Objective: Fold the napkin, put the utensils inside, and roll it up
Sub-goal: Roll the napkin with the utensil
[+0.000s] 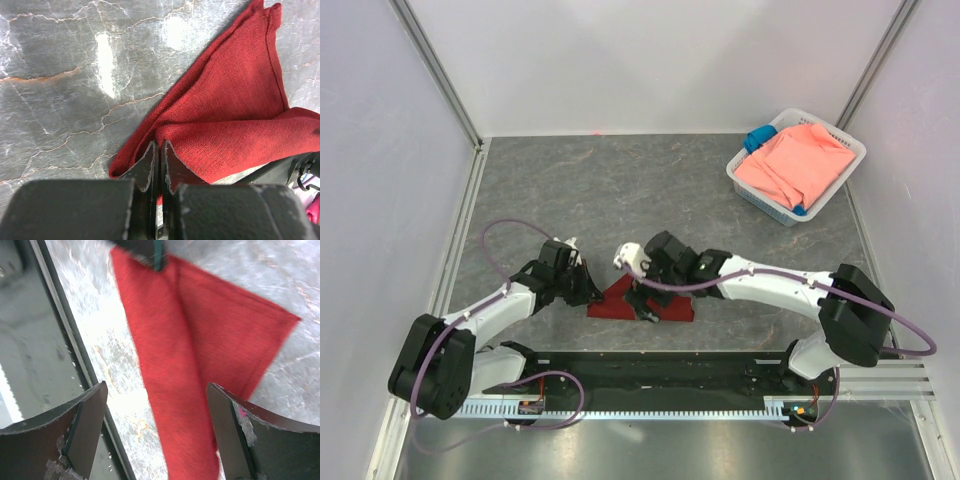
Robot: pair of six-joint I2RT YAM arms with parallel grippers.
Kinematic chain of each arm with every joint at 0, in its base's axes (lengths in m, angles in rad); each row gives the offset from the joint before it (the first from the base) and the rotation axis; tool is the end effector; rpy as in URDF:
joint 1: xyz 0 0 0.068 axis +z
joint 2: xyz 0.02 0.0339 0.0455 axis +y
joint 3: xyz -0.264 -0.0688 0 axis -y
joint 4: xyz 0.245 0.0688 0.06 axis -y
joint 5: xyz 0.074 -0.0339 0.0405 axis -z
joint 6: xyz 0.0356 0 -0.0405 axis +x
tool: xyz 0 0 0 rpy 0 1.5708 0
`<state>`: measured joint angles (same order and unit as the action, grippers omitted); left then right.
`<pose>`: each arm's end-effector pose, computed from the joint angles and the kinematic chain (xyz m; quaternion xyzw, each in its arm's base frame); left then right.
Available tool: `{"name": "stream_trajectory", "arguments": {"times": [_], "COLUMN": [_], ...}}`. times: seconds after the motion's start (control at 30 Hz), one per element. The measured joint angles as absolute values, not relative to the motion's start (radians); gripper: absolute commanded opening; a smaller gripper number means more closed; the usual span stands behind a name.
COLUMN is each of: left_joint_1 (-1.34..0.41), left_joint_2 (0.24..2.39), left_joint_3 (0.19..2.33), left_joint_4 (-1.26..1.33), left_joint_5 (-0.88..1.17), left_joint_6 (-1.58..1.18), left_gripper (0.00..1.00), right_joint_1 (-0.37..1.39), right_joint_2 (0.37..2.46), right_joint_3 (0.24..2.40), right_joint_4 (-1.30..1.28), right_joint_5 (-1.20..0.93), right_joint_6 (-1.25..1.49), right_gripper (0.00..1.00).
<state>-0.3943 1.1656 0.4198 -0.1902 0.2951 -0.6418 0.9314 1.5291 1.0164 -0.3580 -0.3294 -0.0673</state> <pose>0.1813 -0.0867 0.1469 -0.0705 0.9382 -0.2742 0.1990 0.1825 0.2647 0.2270 -0.4931 0.7866 0.2815 0.2427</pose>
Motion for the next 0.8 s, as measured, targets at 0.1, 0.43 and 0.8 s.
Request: {"name": "stream_trajectory", "arguments": {"times": [0.1,0.43,0.8], "left_joint_1": [-0.394,-0.394,-0.394], "left_joint_2": [1.19,1.233,1.25], "left_joint_3": [0.437,0.468,0.48], "left_joint_4": [-0.206,-0.23,-0.233], "left_joint_5": [0.295,0.298,0.304], "left_joint_6": [-0.64,-0.635,-0.626], "left_gripper": [0.02,0.02,0.02], "right_joint_1": [1.036,1.13,1.136], "right_joint_2": [1.523,1.607,1.683], "right_joint_3": [0.982,0.966,0.982], "right_joint_4": [-0.336,-0.292,-0.276], "right_joint_5": [-0.213,-0.028,0.028], "right_joint_6": [-0.097,-0.178,-0.241], "right_gripper": [0.9,0.9,0.88]}}
